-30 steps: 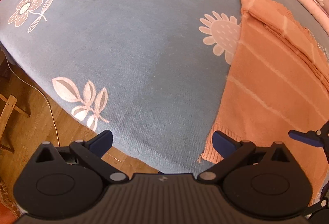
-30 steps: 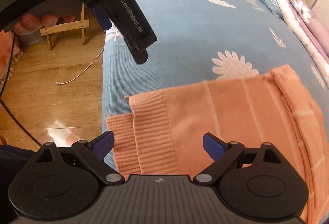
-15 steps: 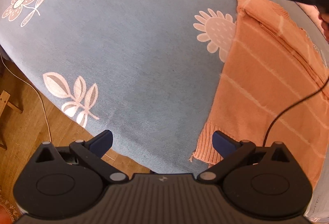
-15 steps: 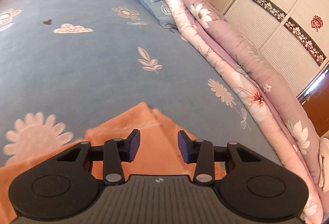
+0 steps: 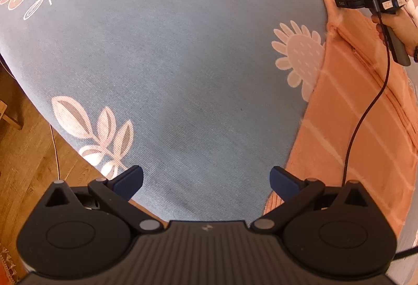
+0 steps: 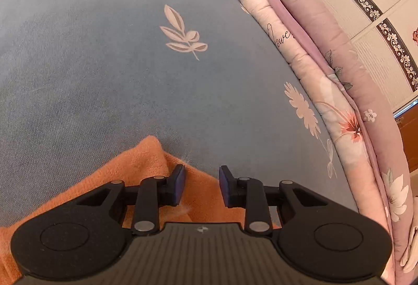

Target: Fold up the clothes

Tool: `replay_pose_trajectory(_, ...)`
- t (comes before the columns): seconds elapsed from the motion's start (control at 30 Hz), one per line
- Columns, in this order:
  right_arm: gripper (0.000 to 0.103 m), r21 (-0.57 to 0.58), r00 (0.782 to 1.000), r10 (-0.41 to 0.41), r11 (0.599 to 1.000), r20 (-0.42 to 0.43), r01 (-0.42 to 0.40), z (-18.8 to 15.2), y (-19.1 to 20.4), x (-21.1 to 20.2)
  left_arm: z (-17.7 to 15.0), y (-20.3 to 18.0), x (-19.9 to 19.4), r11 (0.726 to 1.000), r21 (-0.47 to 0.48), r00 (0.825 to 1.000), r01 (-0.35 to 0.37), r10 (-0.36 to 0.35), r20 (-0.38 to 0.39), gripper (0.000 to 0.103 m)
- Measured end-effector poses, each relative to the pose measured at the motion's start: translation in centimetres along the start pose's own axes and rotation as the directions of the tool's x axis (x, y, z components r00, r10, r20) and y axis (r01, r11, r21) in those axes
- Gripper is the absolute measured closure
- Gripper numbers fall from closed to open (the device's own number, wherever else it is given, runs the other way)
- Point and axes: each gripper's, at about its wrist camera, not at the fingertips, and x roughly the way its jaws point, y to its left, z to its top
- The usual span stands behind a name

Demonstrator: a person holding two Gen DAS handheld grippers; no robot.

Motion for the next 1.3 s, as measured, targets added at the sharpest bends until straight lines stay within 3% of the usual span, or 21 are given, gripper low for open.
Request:
replay_pose_trajectory(0.17, 0.061, 0.081, 0.999, -0.041, 0.996, -0.002, 0.041, -0.3, -1.4, -2.4, 0.6, 0.0, 0.0, 1.000, -0.009, 1.000, 0.012, -0.012, 0.003, 0.001)
replay_pose_trajectory(0.27, 0.061, 0.059, 0.999, -0.019, 0.998, -0.045, 0.022, -0.9, -0.9, -0.8, 0.6, -0.5, 0.0, 1.000, 0.001, 1.000, 0.027, -0.027, 0.002, 0.001)
replay_pose_trajectory(0.4, 0.060, 0.072, 0.999, -0.024, 0.997, -0.027, 0.026, -0.2, -1.1, -0.2, 0.3, -1.4, 0.0, 0.999, 0.034, 1.000, 0.024, -0.024, 0.001, 0.001)
replay_pose_trajectory(0.5, 0.059, 0.125, 0.999, 0.029, 0.992, 0.014, -0.031, -0.4, -2.2, -3.8, 0.0, -1.7, -0.4, 0.999, 0.045, 1.000, 0.020, -0.020, 0.006, 0.001)
replay_pose_trajectory(0.6, 0.043, 0.132, 0.995, 0.083, 0.987, 0.062, -0.090, -1.9, -2.6, -9.3, -0.2, -1.9, -1.0, 0.999, 0.037, 1.000, 0.006, -0.007, 0.018, 0.001)
replay_pose_trajectory(0.67, 0.043, 0.127, 0.989, 0.122, 0.983, 0.082, -0.132, -3.5, -2.5, -12.9, -0.3, -2.1, -1.3, 1.000, 0.031, 1.000, 0.004, -0.005, 0.029, 0.001)
replay_pose_trajectory(0.77, 0.043, 0.176, 0.982, 0.183, 0.966, 0.047, -0.188, -6.7, -2.3, -16.6, -0.7, -2.9, -1.9, 0.999, 0.036, 0.999, 0.010, -0.011, 0.045, 0.001)
replay_pose_trajectory(0.9, 0.043, 0.288, 0.969, 0.247, 0.930, -0.033, -0.227, -11.6, -1.4, -20.7, -1.3, -6.0, -2.8, 0.989, 0.142, 0.996, 0.042, -0.052, 0.070, 0.001)
replay_pose_trajectory(1.1, 0.043, 0.532, 0.908, 0.405, 0.795, -0.106, -0.292, -21.0, 0.1, -25.2, -2.1, -12.1, -2.6, 0.934, 0.309, 0.979, 0.182, -0.200, 0.029, 0.001)
replay_pose_trajectory(1.3, 0.038, 0.579, 0.871, 0.456, 0.766, -0.183, -0.279, -27.0, 2.4, -30.5, -4.4, -14.1, -2.7, 0.934, 0.308, 0.982, 0.180, -0.190, 0.001, 0.001)
